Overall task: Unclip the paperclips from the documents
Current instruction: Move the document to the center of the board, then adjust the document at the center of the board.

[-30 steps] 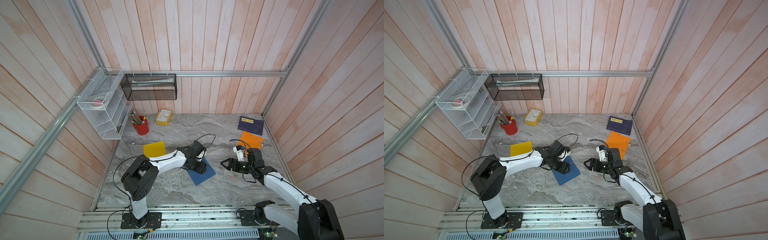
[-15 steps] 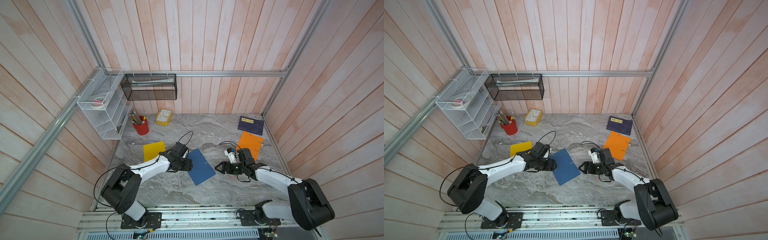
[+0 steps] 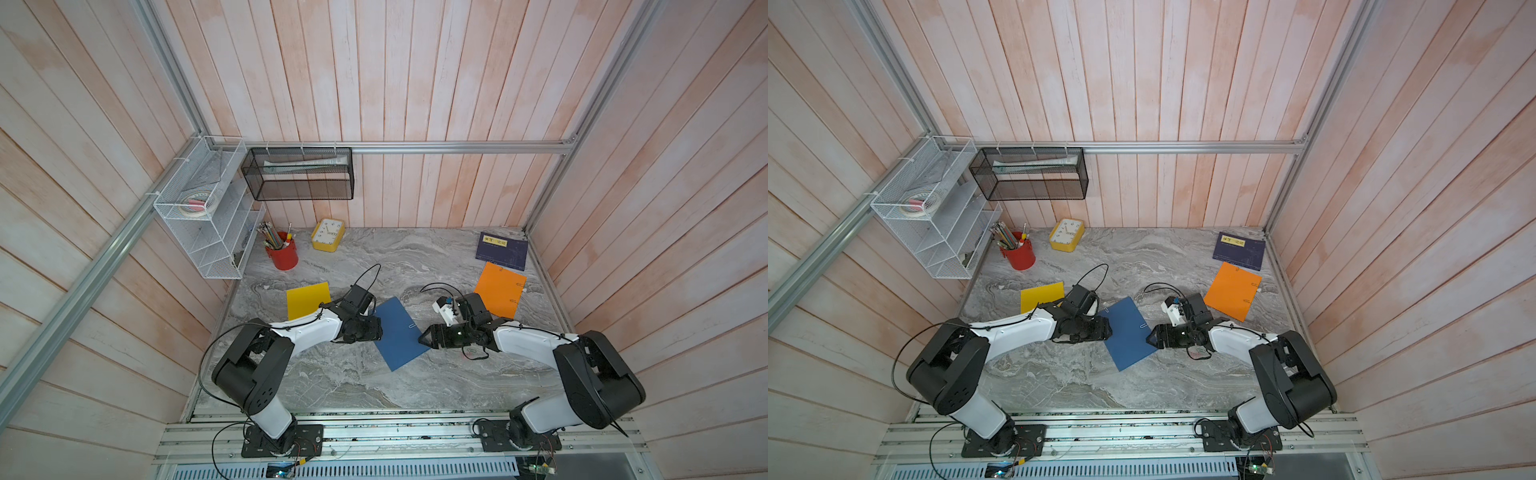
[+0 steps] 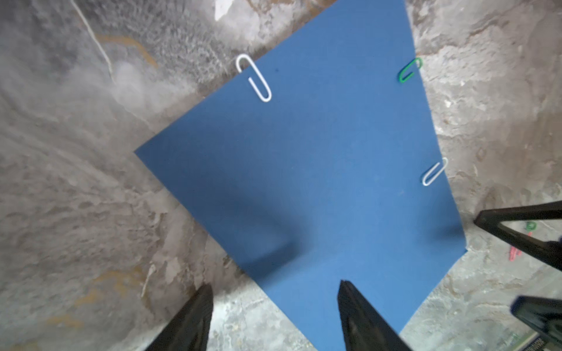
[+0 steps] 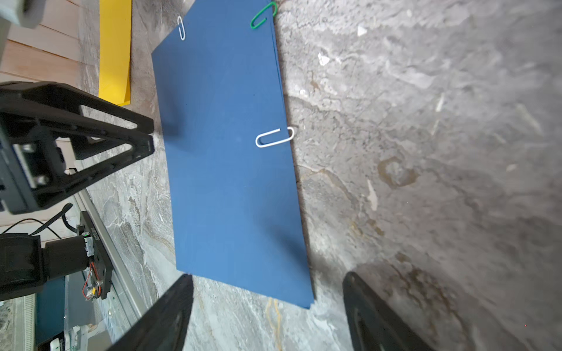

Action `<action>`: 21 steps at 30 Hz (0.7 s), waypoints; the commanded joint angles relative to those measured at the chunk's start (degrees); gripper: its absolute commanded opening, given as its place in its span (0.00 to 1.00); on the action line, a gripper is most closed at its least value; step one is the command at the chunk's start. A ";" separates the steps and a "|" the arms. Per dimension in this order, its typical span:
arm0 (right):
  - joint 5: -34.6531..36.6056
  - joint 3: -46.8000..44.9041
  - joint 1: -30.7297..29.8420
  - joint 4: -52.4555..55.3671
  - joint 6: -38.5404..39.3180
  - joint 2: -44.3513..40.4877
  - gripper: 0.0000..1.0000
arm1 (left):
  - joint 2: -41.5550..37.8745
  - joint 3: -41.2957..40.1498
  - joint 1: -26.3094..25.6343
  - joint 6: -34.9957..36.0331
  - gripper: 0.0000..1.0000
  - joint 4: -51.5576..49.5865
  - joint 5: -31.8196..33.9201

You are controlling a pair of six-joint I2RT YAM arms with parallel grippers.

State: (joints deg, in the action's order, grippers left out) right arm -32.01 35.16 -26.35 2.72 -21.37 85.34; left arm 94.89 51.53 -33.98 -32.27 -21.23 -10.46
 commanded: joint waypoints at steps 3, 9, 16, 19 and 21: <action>0.15 1.14 -0.98 -0.18 0.36 1.74 0.79 | 2.54 1.55 0.56 -0.08 0.69 0.66 0.09; -1.29 0.21 -2.17 -1.83 -1.36 2.32 0.79 | 5.77 4.96 0.74 1.96 0.69 1.37 -0.47; -1.87 -0.92 -4.51 -2.64 -3.54 2.51 0.78 | 9.12 9.15 0.80 4.16 0.69 1.36 -1.71; -1.83 -2.19 -4.86 -2.72 -4.62 1.49 0.78 | 9.83 10.25 0.76 4.97 0.68 1.04 -2.16; -1.85 -3.17 -5.03 -2.75 -5.33 0.48 0.78 | 10.11 10.61 0.75 5.60 0.68 1.02 -2.55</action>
State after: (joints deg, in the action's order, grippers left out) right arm -33.69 34.28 -30.79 -1.61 -24.86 86.50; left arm 103.63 61.17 -33.36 -28.67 -19.68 -11.79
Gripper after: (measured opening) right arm 0.784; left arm 0.684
